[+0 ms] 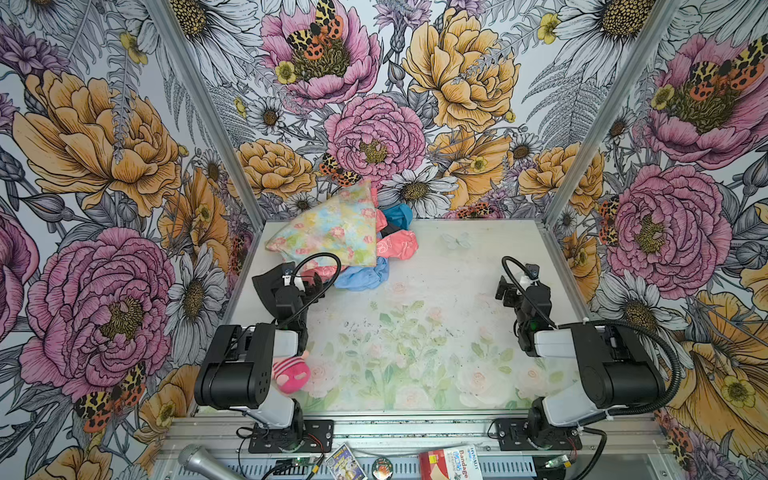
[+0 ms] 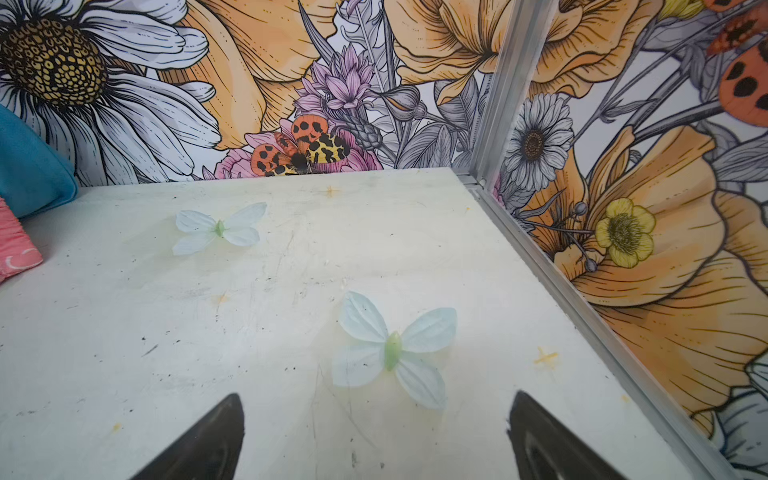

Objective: Pick out a specific cloth from the pile

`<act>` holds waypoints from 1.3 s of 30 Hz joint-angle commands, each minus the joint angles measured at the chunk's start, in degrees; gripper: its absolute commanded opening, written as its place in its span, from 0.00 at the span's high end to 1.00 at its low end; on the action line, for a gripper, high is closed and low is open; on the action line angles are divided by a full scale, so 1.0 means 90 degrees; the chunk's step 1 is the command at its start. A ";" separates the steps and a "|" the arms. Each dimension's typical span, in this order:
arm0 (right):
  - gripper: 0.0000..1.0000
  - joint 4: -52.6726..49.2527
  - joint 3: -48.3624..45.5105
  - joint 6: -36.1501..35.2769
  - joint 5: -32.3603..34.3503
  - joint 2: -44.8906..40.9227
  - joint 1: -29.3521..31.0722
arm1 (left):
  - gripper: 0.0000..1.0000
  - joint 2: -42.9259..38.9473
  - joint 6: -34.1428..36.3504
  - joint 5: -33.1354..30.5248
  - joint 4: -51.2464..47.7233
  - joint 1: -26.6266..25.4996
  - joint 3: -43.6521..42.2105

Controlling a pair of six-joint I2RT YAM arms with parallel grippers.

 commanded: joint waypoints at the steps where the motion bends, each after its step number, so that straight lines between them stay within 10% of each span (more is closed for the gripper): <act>1: 0.00 0.0032 0.0118 -0.0082 -0.0295 0.0011 -0.0027 | 0.01 0.0011 0.0084 -0.0054 0.0164 -0.0043 -0.0069; 39: 0.01 -0.0882 0.0327 0.0092 0.0456 -0.0596 0.0059 | 0.01 -0.0223 -0.0158 0.0232 -0.0036 0.0210 -0.0062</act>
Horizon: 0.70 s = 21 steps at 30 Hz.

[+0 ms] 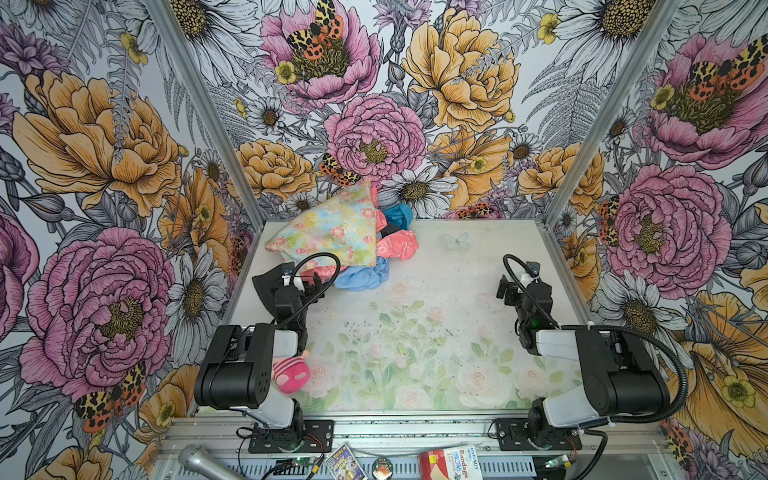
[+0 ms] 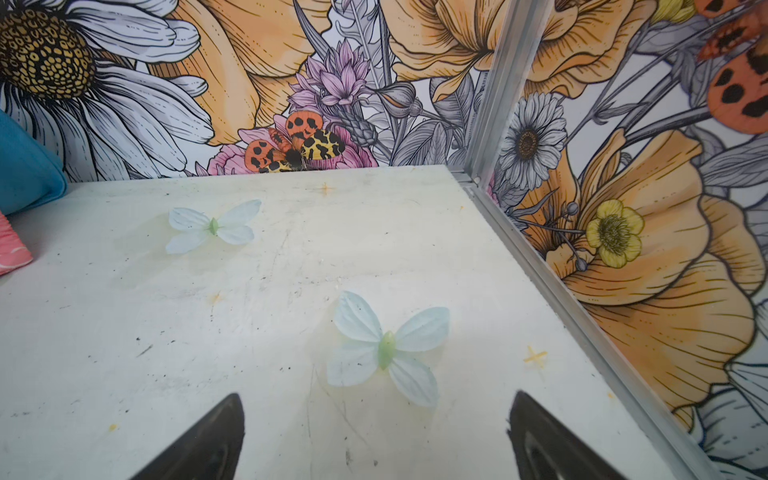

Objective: Pick out a specific cloth from the pile

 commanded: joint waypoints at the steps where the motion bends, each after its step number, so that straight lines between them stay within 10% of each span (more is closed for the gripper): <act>1: 0.01 -0.0226 0.0129 0.0135 0.0325 -0.0246 0.0044 | 0.01 -0.0323 -0.0159 0.0176 -0.0177 0.0163 -0.0042; 21: 0.01 -0.2782 0.1226 0.0483 0.0875 -0.1759 0.0358 | 0.01 -0.2217 -0.0827 0.0159 -0.3885 0.0121 0.1145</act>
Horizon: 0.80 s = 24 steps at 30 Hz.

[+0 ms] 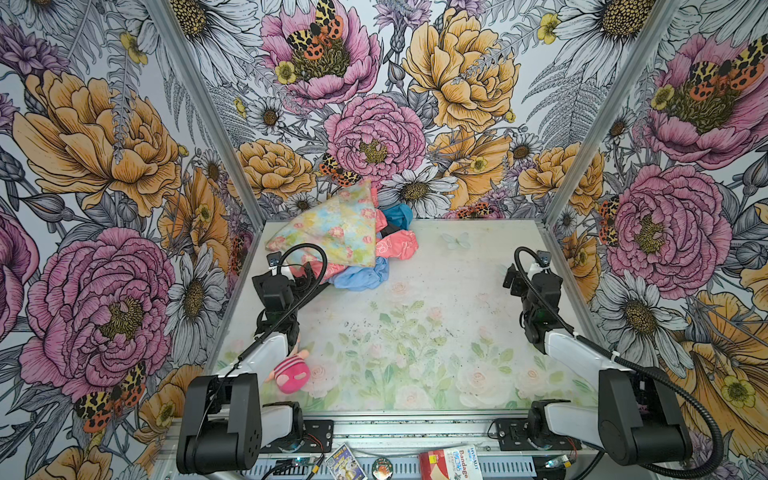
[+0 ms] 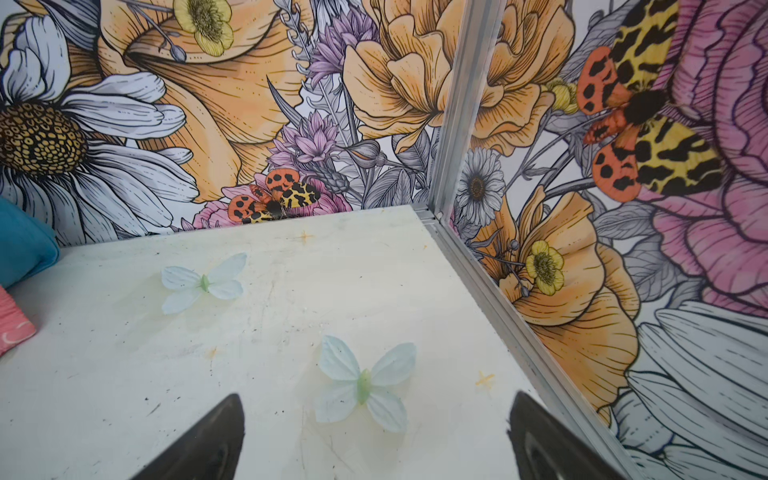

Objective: Pick out a specific cloth from the pile
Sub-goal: 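Reach the right gripper to the turquoise cloth while the left nears the pile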

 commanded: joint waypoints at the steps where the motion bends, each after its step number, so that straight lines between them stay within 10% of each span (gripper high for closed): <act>1: 0.00 -0.0966 0.0602 0.0310 0.0144 -0.0281 0.0101 | 0.01 -0.0180 -0.0249 0.0153 -0.0990 -0.0007 0.0445; 11: 0.01 -0.2248 0.2110 0.1244 0.0475 0.0052 0.1118 | 0.01 -0.0636 -0.0737 0.0552 -0.2374 -0.0008 0.1189; 24: 0.04 -0.2924 0.5079 0.2081 -0.0841 0.2746 0.2402 | 0.01 -0.0517 -0.1606 0.0977 -0.4375 -0.0118 0.2155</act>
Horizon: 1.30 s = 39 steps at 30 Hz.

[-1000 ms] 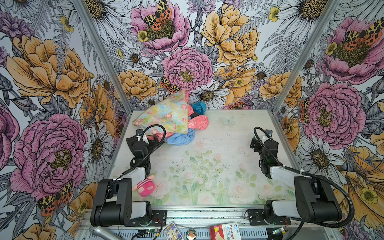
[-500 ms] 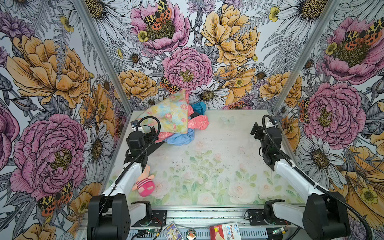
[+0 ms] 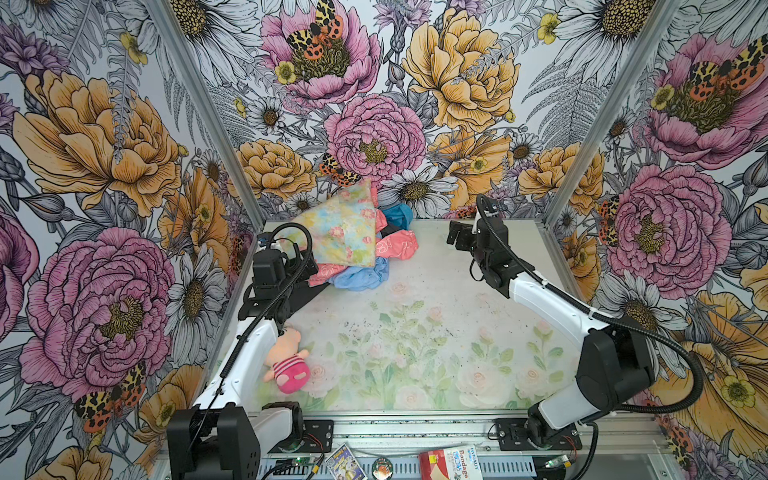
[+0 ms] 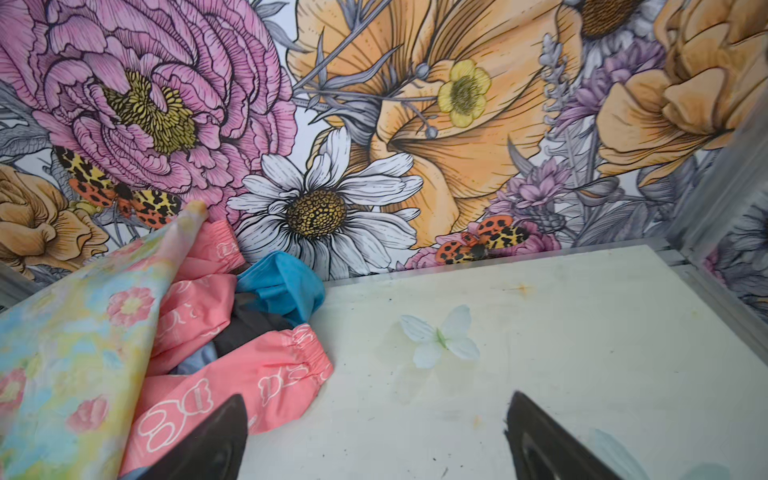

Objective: Pick out a specific cloth from the pile
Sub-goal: 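Reach the right gripper to the turquoise cloth while the left nears the pile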

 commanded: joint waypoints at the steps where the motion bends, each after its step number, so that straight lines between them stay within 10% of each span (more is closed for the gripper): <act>1: 0.04 -0.0342 0.0751 0.0332 -0.0532 0.0560 0.0186 | 0.01 0.0013 -0.0324 0.0245 -0.0859 -0.0106 0.0235; 29: 0.11 -0.0848 0.3759 0.1115 -0.1961 0.3721 0.0176 | 0.01 -0.0250 0.0187 0.0050 -0.2245 -0.2422 0.0161; 39: 0.14 -0.0818 0.5021 -0.0077 -0.3285 0.4934 -0.0388 | 0.02 0.0393 0.0574 0.0179 -0.2233 -0.2798 0.0618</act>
